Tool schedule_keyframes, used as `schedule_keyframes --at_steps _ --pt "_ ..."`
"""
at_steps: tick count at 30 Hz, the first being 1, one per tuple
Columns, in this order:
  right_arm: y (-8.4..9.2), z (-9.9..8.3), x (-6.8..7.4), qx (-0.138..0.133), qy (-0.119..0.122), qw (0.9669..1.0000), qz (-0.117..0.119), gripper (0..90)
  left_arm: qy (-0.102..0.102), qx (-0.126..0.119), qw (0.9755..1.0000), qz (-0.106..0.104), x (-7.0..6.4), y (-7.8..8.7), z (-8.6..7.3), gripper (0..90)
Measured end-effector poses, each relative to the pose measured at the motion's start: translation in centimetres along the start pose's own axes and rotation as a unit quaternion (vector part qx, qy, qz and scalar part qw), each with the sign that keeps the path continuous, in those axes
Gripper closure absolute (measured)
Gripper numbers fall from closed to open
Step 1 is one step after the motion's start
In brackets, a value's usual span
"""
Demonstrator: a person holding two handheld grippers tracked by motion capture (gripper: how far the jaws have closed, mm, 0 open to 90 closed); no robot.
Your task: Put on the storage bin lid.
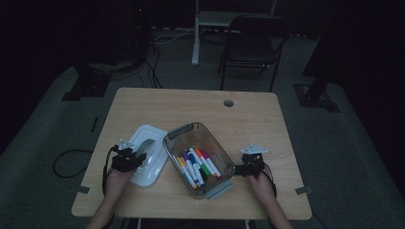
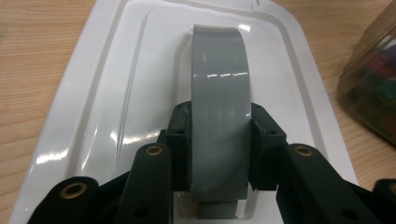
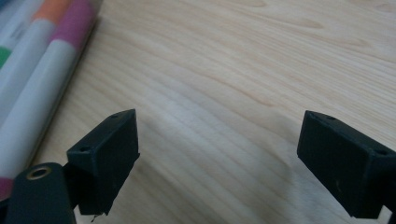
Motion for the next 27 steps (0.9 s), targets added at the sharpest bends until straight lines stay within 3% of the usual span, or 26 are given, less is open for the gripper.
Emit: schedule_keyframes --at_steps 5,7,15,27 --pt "0.1 0.4 0.8 -0.016 0.000 0.9995 0.026 12.6 0.022 -0.008 0.9996 -0.013 0.6 1.1 0.4 67.9" --pt "0.2 0.5 0.9 -0.017 0.001 0.9994 0.029 12.6 0.023 -0.012 0.9996 -0.010 0.9 1.7 0.6 68.0" --pt "0.2 1.0 3.1 -0.036 0.032 0.9951 0.086 12.5 0.022 -0.027 0.9994 -0.004 1.5 4.4 1.2 68.0" --pt "0.4 1.0 4.1 -0.038 0.051 0.9926 0.104 12.6 0.027 -0.037 0.9988 -0.018 1.5 7.8 1.3 68.0"
Point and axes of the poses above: each handheld gripper's, and its own axes: y roughly backward along the jaws, z roughly out of its top, x roughly to its left, the point moved 10 cm from there along -y, roughly forward along the jaws, and after that the axes turned 12 degrees about y, right-handed, at the moved point
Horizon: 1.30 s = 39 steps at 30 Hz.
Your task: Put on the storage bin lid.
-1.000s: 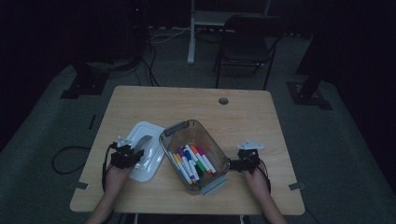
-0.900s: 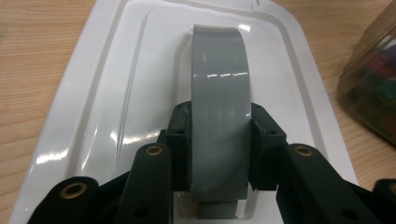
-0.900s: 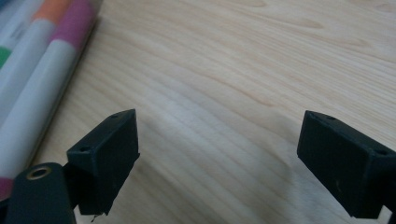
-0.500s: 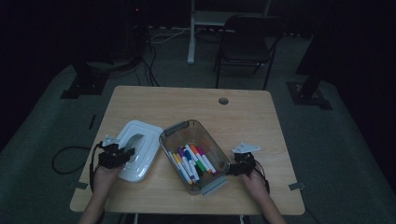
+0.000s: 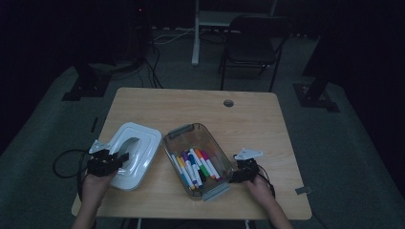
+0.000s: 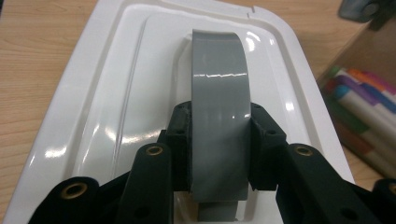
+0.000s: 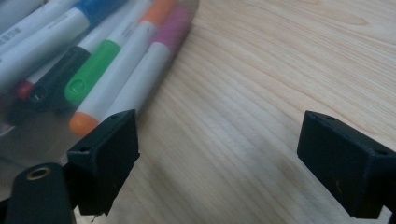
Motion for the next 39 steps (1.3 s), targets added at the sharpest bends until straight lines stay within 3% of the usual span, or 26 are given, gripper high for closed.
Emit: schedule_keyframes --at_steps 3,13,19,27,33,39 --pt "-0.1 0.1 0.4 -0.003 0.006 0.9999 0.009 12.6 0.006 -0.006 1.0000 -0.002 -0.2 1.0 0.4 67.9" --pt "-0.1 0.7 2.3 -0.014 0.028 0.9987 0.040 12.6 -0.009 -0.028 0.9995 -0.011 -1.2 3.9 1.5 67.9" --pt "-0.7 1.5 3.9 -0.015 0.053 0.9966 0.061 12.6 -0.015 -0.044 0.9988 -0.014 -1.7 5.7 2.5 68.0" --pt "-1.7 2.7 6.2 -0.019 0.071 0.9937 0.084 12.5 -0.037 -0.056 0.9965 -0.050 -4.2 7.9 3.2 67.9" --pt "-3.1 4.0 8.0 -0.022 0.089 0.9920 0.087 12.1 -0.055 -0.055 0.9947 -0.067 -5.7 8.4 3.5 67.9" --pt "-4.5 5.3 9.0 -0.020 0.096 0.9909 0.093 12.1 -0.064 -0.048 0.9932 -0.084 -7.1 7.6 3.7 67.9"
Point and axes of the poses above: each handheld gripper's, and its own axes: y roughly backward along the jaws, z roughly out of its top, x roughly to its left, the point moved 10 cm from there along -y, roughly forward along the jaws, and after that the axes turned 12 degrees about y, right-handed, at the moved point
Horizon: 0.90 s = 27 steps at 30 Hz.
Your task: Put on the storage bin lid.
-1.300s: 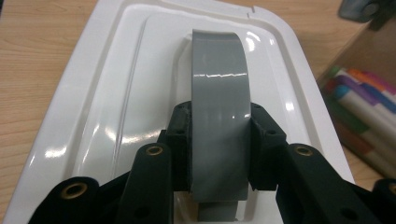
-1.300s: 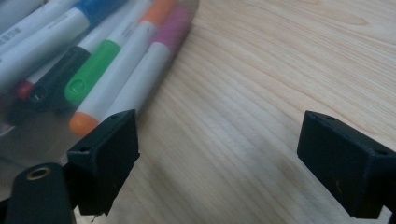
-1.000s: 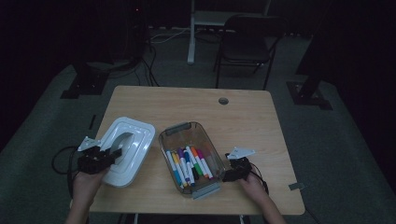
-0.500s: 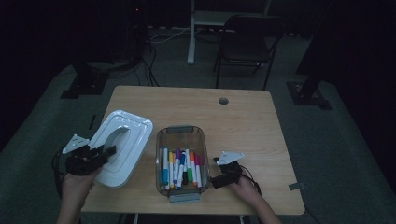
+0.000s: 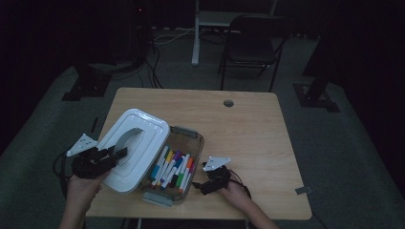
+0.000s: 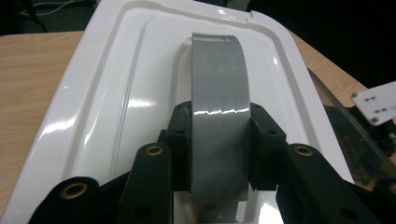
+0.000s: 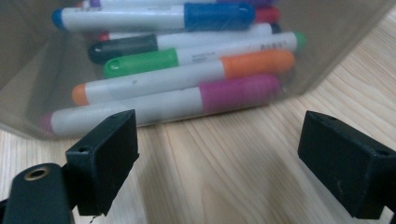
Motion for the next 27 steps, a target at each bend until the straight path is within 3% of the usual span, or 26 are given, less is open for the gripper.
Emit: schedule_keyframes --at_steps 3,8,14,20,27 --pt "-0.7 0.7 0.2 0.003 0.006 1.0000 0.001 11.7 -0.006 0.007 0.9999 -0.011 -0.8 -0.7 0.0 67.9" --pt "-1.9 1.5 0.2 0.003 -0.004 1.0000 0.003 11.6 -0.017 0.018 0.9994 -0.024 -1.8 -1.8 0.1 67.9" --pt "-3.3 2.8 0.4 0.000 -0.012 0.9999 -0.003 11.1 -0.021 0.027 0.9989 -0.033 -2.2 -2.8 0.3 67.9" --pt "-4.6 3.8 0.3 0.004 -0.014 0.9998 -0.011 11.2 -0.016 0.032 0.9990 -0.028 -1.9 -3.6 0.3 67.9" --pt "-3.9 3.4 -0.1 0.003 -0.006 0.9997 -0.024 11.2 -0.011 0.040 0.9986 -0.033 -2.2 -4.4 -0.4 67.9"
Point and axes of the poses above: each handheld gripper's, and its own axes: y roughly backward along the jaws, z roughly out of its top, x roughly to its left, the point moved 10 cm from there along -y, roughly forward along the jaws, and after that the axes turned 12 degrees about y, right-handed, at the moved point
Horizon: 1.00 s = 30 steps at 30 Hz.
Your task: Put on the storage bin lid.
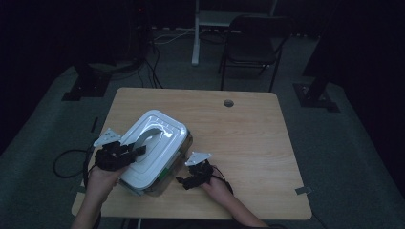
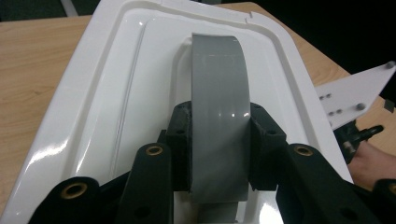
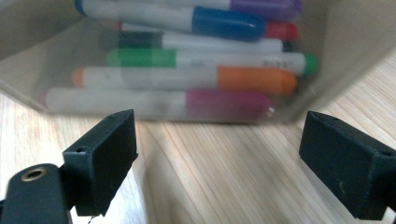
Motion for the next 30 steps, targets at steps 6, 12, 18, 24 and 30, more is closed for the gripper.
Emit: schedule_keyframes --at_steps 6,12,18,24,30 --pt "2.1 -0.9 -2.0 -0.008 -0.014 0.9994 -0.030 11.2 0.004 0.011 0.9999 -0.001 -0.3 -1.0 -0.7 67.9" --pt "3.5 -1.7 -3.4 -0.017 -0.037 0.9980 -0.048 11.2 -0.001 0.026 0.9997 0.004 -0.6 -2.1 -1.4 67.9" --pt "4.0 -2.2 -4.0 -0.024 -0.056 0.9969 -0.049 11.2 -0.003 0.033 0.9994 0.012 -0.4 -2.9 -2.0 67.8" --pt "4.0 -2.7 -4.1 -0.025 -0.068 0.9963 -0.046 11.2 0.003 0.034 0.9994 -0.008 -0.2 -3.0 -1.9 67.6" --pt "4.2 -2.7 -4.2 -0.022 -0.065 0.9965 -0.049 11.2 -0.008 0.036 0.9992 -0.017 -0.2 -2.8 -1.9 60.5"
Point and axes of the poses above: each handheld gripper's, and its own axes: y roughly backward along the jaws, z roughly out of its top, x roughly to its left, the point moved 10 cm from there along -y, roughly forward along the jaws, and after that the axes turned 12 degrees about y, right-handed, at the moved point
